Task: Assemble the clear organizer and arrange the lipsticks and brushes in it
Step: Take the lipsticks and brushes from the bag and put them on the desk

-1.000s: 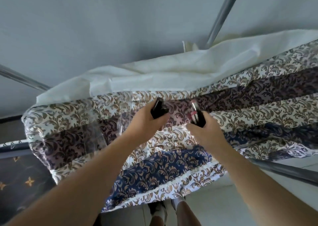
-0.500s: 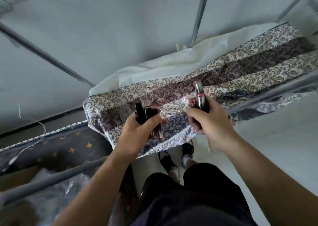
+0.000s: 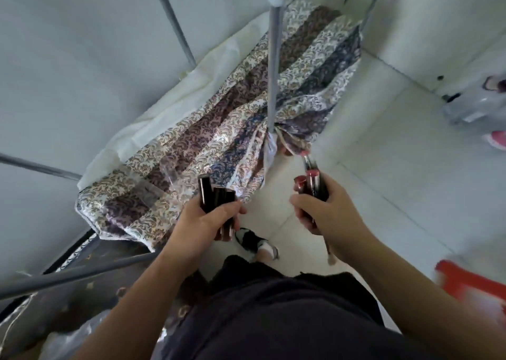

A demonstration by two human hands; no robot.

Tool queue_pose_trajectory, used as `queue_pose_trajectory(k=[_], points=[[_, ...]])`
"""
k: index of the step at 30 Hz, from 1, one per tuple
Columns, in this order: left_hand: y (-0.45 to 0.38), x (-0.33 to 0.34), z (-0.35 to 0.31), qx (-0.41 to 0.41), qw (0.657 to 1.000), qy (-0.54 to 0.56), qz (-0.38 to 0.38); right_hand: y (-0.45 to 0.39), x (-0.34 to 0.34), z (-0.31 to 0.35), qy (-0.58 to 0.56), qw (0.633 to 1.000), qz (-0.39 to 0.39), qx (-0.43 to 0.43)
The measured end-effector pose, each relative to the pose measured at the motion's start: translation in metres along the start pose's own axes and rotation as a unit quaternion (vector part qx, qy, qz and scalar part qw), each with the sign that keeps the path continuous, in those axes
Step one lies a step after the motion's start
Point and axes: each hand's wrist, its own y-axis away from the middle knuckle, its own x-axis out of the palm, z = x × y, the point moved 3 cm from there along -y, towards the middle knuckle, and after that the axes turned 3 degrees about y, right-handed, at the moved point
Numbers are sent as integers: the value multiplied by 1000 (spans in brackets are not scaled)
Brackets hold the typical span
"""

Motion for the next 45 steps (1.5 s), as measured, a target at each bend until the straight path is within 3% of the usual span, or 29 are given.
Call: queue_pose_trajectory(k=[5,9,14,19,30,33,39,42,45], points=[[43,89,30,-30,999,-13,31,105,-80,-45,-57,992,-110,2],[88,176,46,-49,989,-66,127,220,-152,-90,-96,963,-251,1],[118,276,58,-31,935,-192,296,333,-199,-140,-196,879,-434,-1],[132,374,69,-23,882,-269,387,393,-214,-168,-264,800,-539,-9],[161,565,96,6,766,-323,556,492,-281,-190,-325,646,-691,-14],[184,609,108,-3,735,-342,586,523,-286,-199,-345,592,-729,-18],[267,699,152,18,639,-403,654,604,-297,-253,-377,471,-797,-15],[316,739,177,21,614,-399,680,642,-322,-280,-386,445,-808,-22],[356,777,204,17,625,-399,670,685,-358,-305,-384,451,-805,-31]])
